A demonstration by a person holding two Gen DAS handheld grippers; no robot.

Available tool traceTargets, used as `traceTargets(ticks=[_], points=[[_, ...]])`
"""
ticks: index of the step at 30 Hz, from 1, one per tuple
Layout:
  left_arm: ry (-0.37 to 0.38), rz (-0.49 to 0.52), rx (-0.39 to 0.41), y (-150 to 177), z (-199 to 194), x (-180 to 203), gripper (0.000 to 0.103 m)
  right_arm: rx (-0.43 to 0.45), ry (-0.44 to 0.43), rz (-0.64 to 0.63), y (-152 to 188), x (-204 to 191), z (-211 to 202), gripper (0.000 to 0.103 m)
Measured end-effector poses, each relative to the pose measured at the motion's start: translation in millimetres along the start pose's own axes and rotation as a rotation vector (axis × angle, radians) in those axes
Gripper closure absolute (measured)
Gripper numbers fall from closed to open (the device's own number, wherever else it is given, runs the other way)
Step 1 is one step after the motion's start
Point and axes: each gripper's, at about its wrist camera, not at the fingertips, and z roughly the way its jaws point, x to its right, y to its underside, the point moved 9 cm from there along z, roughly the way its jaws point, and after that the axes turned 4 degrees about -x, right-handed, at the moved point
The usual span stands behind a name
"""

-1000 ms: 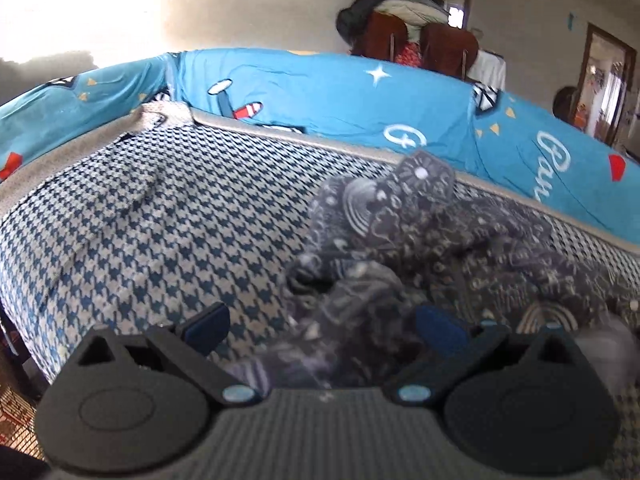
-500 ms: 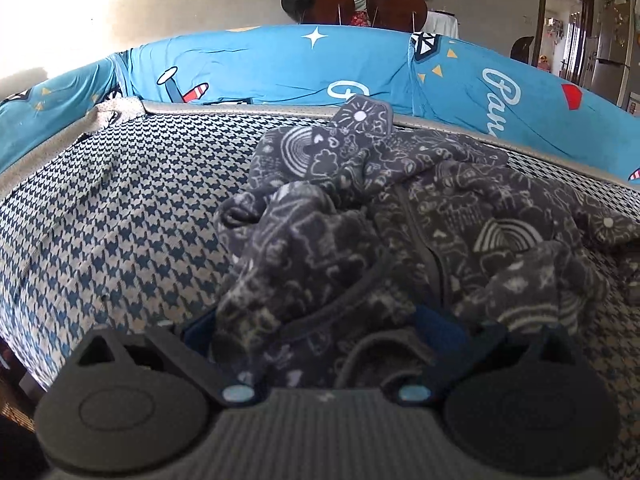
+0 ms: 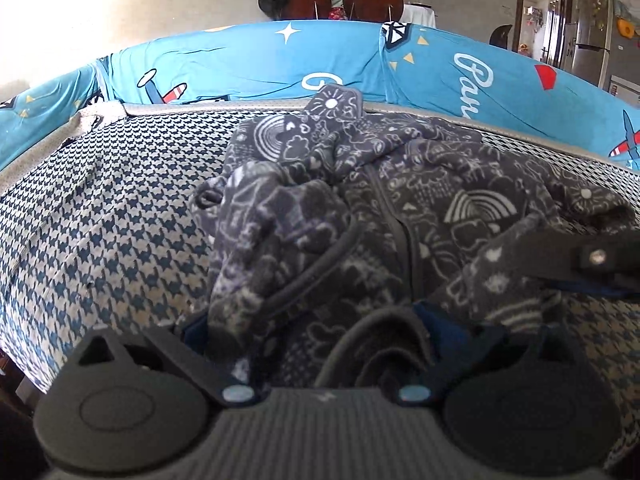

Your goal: Fold clothes

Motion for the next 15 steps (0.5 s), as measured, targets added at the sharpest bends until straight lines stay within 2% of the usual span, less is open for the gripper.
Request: traceTargets(ticks=[2,5,7,11,15], points=[[0.002,0.005,0.001,2,0,1,0.000,-0.019,0.001,0.012,2,1,7,0.060],[0.013,0.008,-0.003,4,-1,3,0.000,-0.037,0.016,-0.001,5,-1,15,0.081],[0.027,0.012,-0.011,6,-2,5,0.000,-0.040,0.036,-0.024,7,-2,20,0.091],[0.061,0.006,0.003,1,-10,3,0.000,-0.020,0.091,-0.057,7,2,15,0.095],[0.116,-0.041,0.049,-12,-25,-4,0.000,0.045,0.127,-0.009,5,13,-14,0.097]])
